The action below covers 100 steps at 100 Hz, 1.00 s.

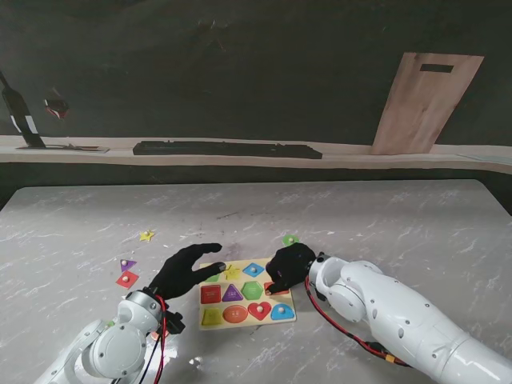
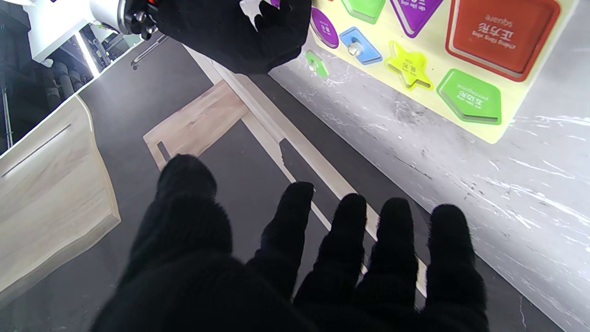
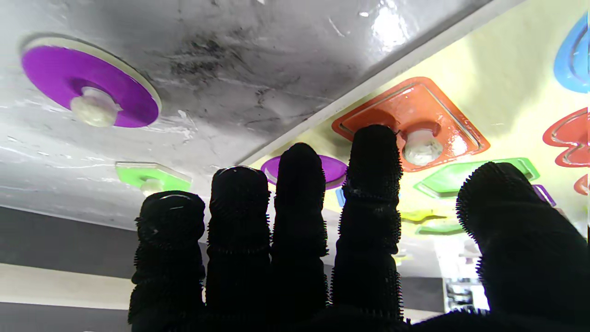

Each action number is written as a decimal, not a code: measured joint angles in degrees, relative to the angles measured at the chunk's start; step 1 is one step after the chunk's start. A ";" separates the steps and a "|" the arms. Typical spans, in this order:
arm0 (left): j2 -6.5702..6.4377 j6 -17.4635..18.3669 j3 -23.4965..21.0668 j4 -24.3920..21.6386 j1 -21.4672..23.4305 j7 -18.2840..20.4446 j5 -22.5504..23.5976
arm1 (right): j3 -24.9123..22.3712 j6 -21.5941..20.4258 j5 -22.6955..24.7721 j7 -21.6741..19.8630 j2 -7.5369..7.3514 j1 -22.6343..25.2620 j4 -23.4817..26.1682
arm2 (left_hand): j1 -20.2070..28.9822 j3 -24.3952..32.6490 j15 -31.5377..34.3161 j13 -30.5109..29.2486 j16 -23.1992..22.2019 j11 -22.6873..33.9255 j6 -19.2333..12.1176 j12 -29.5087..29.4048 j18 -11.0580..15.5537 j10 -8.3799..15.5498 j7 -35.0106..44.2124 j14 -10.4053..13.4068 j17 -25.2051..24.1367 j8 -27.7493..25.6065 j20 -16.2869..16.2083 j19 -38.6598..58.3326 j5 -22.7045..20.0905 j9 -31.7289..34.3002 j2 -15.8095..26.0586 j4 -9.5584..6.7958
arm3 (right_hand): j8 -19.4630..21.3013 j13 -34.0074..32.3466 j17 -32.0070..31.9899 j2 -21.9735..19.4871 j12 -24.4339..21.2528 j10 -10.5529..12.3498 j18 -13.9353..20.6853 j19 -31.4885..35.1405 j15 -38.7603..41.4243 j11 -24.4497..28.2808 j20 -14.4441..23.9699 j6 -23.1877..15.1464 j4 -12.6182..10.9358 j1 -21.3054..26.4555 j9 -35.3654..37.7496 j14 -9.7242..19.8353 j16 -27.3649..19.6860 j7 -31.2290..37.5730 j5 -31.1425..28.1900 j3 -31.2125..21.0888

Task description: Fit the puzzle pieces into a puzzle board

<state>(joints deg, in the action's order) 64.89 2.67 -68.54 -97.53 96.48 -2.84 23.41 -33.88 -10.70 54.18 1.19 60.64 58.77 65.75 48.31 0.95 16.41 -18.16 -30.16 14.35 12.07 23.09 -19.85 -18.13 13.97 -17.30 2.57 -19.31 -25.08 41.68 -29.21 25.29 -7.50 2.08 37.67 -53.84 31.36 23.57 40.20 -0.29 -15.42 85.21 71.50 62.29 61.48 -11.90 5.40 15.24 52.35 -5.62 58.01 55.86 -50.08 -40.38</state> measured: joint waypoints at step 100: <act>-0.02 -0.26 0.16 0.09 -0.31 0.44 -0.06 | -11.20 1.31 3.90 17.31 0.86 3.94 -5.08 | 0.01 0.00 0.00 0.00 0.00 0.00 0.00 0.00 0.00 0.00 0.00 0.00 0.00 0.00 0.00 0.00 0.00 0.00 0.01 0.00 | -3.16 4.32 -1.94 11.32 -3.22 2.02 2.15 -2.52 -7.26 -2.77 -1.38 2.69 0.00 1.30 -6.84 3.70 -3.17 -10.88 12.22 -13.50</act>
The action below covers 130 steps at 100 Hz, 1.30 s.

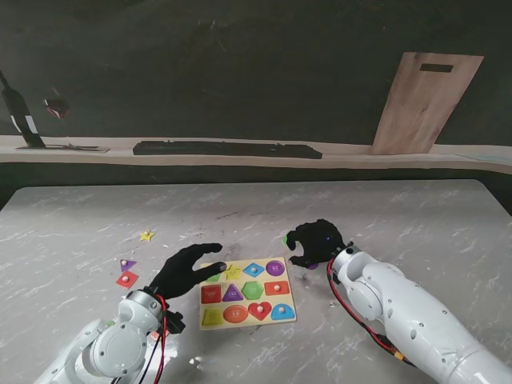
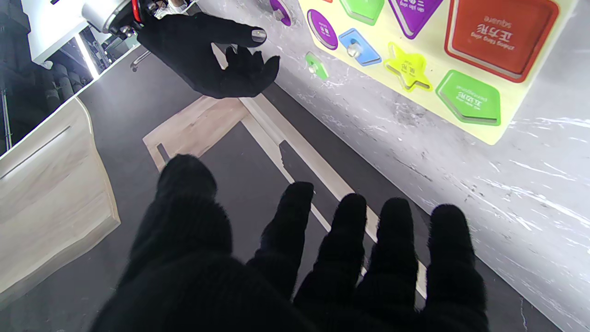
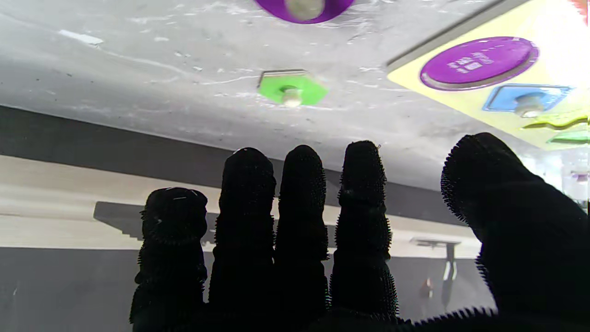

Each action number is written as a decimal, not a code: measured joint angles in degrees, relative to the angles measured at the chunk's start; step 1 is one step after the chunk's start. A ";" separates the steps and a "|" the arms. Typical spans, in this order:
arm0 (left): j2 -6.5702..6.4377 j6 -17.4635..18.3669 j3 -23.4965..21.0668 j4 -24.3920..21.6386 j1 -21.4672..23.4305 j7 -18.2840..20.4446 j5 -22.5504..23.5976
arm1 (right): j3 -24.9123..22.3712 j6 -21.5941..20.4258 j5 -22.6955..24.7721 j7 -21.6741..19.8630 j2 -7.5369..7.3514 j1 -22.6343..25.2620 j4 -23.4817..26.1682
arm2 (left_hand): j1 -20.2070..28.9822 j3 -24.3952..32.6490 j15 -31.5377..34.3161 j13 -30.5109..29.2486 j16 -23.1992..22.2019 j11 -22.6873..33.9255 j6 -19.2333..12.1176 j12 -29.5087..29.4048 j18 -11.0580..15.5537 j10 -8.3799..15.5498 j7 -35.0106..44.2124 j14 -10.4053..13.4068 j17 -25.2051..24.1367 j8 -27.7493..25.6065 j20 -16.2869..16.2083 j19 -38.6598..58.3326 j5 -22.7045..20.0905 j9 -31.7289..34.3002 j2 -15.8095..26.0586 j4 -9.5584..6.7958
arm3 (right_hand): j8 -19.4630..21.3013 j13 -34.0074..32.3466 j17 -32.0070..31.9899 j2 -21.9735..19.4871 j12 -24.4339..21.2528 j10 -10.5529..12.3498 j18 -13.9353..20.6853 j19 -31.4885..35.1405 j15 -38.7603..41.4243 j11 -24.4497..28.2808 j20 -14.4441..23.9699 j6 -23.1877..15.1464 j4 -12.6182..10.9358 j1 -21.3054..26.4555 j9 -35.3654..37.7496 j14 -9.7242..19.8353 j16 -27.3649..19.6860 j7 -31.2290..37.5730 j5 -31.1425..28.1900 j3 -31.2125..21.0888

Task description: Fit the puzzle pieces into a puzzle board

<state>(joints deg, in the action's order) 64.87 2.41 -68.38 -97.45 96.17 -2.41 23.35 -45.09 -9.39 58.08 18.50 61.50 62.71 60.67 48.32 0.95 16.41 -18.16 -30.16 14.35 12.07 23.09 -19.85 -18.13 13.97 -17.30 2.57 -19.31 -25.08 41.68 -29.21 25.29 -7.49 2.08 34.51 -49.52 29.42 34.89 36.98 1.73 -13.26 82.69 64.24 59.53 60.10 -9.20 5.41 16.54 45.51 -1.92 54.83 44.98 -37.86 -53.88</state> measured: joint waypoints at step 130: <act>0.00 -0.03 0.25 0.34 -0.29 -0.04 -0.28 | 8.59 -11.44 -5.95 4.88 -0.11 -8.59 -16.57 | 0.00 0.00 0.00 0.00 0.00 0.00 0.00 0.00 0.00 0.00 0.00 0.00 -0.01 0.00 0.00 0.00 0.00 0.00 0.00 0.00 | -7.20 -0.22 4.57 7.70 -1.99 4.10 4.25 -4.04 -2.88 -0.66 -0.70 -1.61 5.45 11.68 -2.06 4.15 -1.45 3.92 3.33 -10.27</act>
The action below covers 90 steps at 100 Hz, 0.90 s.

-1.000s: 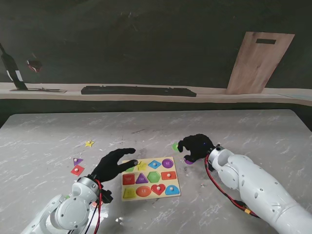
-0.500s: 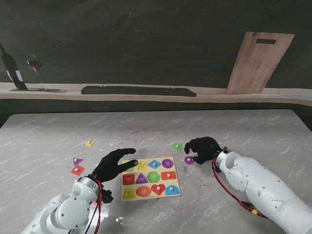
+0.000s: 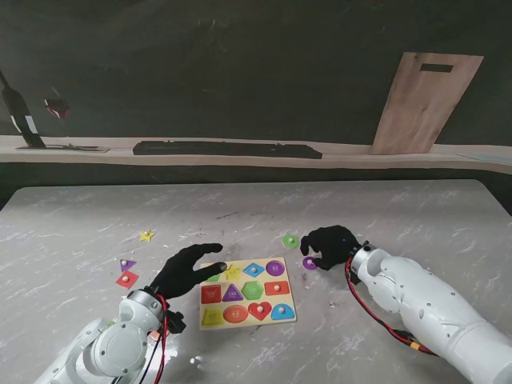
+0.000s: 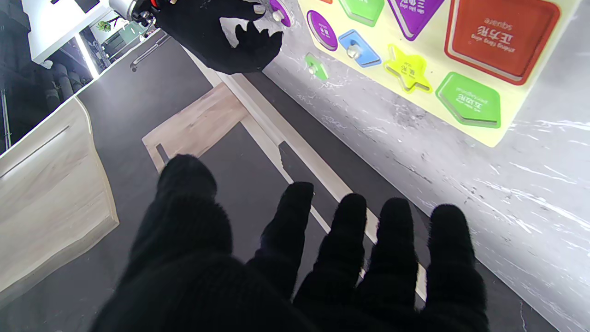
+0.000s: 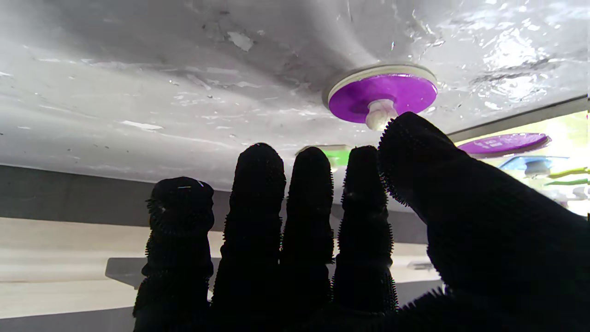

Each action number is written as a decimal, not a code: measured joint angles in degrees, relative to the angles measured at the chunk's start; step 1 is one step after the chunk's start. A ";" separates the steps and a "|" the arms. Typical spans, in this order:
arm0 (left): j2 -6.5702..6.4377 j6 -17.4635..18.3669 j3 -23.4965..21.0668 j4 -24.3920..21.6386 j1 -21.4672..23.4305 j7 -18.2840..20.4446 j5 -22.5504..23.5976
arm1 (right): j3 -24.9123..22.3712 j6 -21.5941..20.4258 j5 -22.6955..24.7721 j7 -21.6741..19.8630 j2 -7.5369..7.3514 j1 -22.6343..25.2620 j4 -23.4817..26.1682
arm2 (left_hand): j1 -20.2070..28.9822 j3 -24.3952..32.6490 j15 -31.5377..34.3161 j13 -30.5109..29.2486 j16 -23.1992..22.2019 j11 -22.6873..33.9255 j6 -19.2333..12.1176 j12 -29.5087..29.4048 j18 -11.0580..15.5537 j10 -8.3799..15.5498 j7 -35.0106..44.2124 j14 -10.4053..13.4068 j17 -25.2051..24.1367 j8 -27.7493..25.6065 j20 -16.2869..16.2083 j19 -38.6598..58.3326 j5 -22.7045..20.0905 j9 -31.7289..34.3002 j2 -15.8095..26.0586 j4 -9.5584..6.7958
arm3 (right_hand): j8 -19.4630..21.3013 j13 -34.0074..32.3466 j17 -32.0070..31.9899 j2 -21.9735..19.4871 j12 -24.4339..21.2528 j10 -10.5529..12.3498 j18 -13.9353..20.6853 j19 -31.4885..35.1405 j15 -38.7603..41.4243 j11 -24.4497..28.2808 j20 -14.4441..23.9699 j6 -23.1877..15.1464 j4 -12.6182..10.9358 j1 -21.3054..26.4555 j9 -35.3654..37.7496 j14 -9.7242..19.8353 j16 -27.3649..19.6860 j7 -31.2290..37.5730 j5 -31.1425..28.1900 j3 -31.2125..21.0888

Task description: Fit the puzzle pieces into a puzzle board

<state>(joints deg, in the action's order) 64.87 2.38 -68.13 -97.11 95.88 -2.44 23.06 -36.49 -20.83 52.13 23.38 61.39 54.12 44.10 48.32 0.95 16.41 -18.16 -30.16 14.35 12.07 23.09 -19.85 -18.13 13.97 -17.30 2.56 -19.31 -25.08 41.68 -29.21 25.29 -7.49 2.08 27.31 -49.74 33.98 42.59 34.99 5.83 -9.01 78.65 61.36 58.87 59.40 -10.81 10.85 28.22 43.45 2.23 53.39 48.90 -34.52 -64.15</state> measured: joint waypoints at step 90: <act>0.00 -0.24 0.05 0.02 -0.06 0.17 0.01 | 2.97 0.07 -1.30 4.98 2.09 -1.59 -4.64 | 0.00 0.00 0.00 0.00 0.00 0.00 0.00 0.00 0.00 0.00 0.00 0.00 0.00 0.00 0.00 0.00 0.00 0.00 0.00 0.00 | -6.66 -3.93 1.72 -4.58 -0.68 2.26 0.00 0.02 1.89 0.53 0.00 -7.36 3.95 1.90 8.13 0.00 0.02 10.60 -3.35 5.61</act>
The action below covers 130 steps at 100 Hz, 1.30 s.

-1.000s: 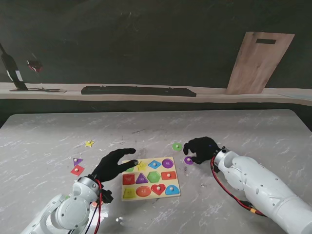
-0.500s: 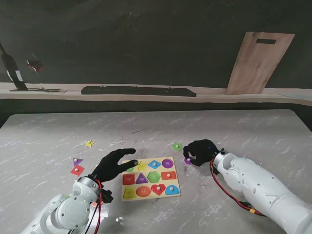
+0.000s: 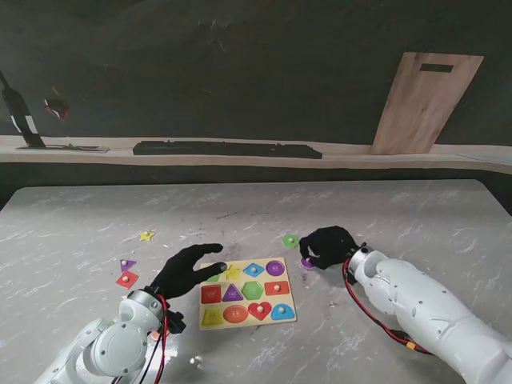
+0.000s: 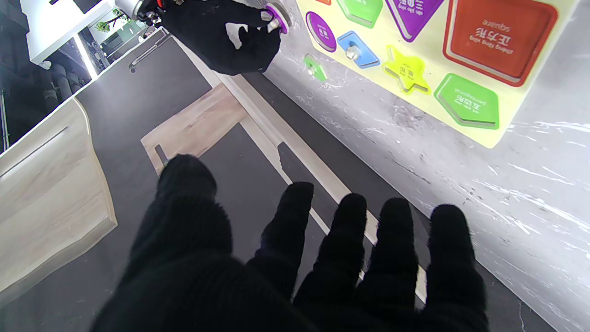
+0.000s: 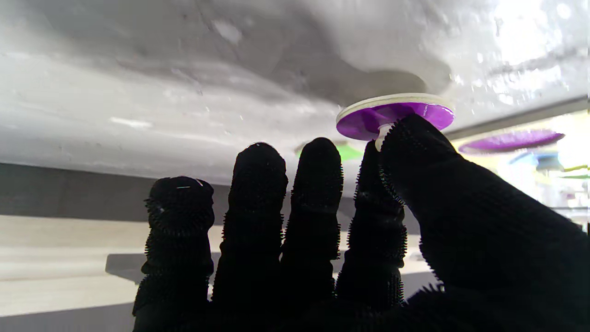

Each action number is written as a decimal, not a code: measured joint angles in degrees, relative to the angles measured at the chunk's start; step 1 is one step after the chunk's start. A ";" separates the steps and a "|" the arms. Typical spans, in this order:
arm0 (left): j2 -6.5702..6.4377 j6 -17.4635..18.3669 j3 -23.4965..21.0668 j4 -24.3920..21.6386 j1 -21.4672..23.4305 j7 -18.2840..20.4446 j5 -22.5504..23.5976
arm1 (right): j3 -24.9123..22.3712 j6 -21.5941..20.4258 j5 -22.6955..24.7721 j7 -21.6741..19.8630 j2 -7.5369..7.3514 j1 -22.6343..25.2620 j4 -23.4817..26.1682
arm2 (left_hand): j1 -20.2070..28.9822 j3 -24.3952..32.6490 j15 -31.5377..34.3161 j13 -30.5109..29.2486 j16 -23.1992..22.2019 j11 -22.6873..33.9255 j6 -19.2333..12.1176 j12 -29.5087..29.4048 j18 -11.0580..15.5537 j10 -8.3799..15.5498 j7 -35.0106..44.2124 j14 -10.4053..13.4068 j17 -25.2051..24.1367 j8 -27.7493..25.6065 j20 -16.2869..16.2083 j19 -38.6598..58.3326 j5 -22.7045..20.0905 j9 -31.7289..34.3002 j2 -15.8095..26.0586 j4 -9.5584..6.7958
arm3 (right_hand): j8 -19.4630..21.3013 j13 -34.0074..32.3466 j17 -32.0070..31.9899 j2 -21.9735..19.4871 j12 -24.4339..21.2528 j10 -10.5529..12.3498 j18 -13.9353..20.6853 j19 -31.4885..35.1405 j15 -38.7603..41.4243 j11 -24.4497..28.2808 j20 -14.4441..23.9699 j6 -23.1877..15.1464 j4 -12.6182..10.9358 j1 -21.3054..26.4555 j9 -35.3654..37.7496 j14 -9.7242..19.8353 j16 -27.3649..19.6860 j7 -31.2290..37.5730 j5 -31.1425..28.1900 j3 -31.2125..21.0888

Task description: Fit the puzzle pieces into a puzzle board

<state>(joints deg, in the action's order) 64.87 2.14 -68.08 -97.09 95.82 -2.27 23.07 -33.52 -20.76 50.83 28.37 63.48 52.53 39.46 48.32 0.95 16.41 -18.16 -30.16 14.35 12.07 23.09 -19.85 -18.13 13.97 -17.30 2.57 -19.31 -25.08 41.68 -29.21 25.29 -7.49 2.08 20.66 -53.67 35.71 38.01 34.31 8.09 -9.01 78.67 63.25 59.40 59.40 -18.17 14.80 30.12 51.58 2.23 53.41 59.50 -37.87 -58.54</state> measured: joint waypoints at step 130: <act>0.00 0.03 -0.20 -0.08 0.24 -0.07 -0.01 | 6.65 5.62 -6.34 -1.58 4.79 0.10 3.67 | 0.00 0.00 0.00 0.00 0.00 0.00 0.00 0.00 0.00 0.00 0.00 0.00 0.00 0.00 0.00 0.00 0.00 0.00 0.00 0.00 | -0.12 -0.90 0.57 0.50 -0.81 -1.17 -0.08 2.00 2.19 1.43 0.00 1.88 0.03 0.47 1.01 -0.71 0.05 -0.74 -1.68 0.03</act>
<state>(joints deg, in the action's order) 64.87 2.16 -68.28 -97.17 96.06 -2.34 23.06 -26.88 -15.15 44.49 26.79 68.27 52.63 43.12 48.32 0.95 16.41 -18.16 -30.16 14.35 12.07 23.08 -19.85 -18.13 13.97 -17.30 2.57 -19.31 -25.08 41.68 -29.21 25.29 -7.49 2.08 20.54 -54.57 36.28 38.51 33.50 6.92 -9.10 80.67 65.44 60.83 59.40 -16.30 14.82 30.59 52.59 1.52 53.46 58.76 -39.54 -58.51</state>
